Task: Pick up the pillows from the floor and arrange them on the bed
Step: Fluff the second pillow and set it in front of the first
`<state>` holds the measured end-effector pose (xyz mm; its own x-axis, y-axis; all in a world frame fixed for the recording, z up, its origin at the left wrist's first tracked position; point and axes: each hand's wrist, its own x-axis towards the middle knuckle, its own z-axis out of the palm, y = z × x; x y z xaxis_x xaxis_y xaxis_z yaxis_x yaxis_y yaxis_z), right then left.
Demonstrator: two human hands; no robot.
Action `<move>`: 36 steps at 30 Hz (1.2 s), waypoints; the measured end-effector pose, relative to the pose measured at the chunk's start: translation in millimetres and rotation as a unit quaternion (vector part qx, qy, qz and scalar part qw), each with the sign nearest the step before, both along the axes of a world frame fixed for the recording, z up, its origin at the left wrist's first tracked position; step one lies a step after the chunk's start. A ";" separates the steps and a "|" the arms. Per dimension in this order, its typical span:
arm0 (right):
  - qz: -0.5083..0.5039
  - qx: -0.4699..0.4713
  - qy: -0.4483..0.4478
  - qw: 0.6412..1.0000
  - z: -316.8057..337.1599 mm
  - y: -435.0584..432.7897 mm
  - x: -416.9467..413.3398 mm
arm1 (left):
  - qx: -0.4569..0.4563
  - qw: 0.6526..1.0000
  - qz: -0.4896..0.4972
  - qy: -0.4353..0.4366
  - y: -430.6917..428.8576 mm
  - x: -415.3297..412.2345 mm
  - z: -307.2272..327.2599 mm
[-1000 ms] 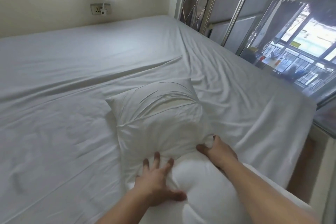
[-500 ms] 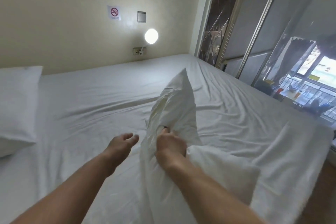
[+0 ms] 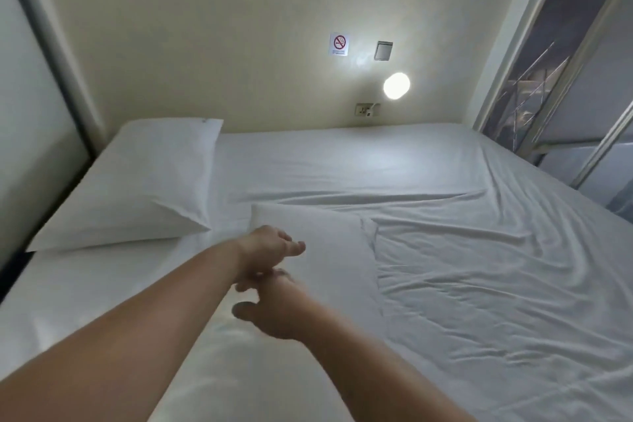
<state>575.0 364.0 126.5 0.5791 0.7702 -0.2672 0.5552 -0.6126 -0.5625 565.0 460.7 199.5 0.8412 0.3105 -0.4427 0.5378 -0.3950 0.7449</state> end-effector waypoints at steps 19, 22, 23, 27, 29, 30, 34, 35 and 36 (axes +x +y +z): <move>-0.407 -0.029 0.080 0.910 -121.5 -73.1 74.4 | 0.145 0.976 0.141 0.076 30.9 -31.7 -191.3; -0.393 0.025 -0.010 0.919 -91.3 -62.2 64.6 | 0.181 0.970 0.159 -0.015 37.8 -40.5 -173.0; -0.386 0.051 -0.033 0.921 -78.1 -57.2 60.4 | 0.192 0.966 0.168 -0.041 43.7 -43.3 -161.2; -0.354 0.162 -0.099 0.916 -23.0 -25.2 39.3 | 0.247 0.941 0.198 -0.122 80.3 -63.0 -104.0; -0.335 0.219 -0.118 0.909 1.5 -2.1 23.2 | 0.268 0.925 0.214 -0.165 103.9 -84.3 -77.2; -0.322 0.250 -0.120 0.905 12.1 11.6 13.3 | 0.274 0.916 0.225 -0.189 116.5 -97.8 -66.5; -0.255 0.333 -0.112 0.901 38.6 70.8 -29.9 | 0.267 0.892 0.277 -0.238 163.8 -164.6 -39.0; -0.241 0.341 -0.098 0.903 39.6 85.0 -41.9 | 0.264 0.891 0.284 -0.235 175.1 -183.3 -34.7; -0.231 0.344 -0.079 0.907 38.0 98.7 -54.4 | 0.269 0.892 0.286 -0.223 186.8 -203.0 -31.6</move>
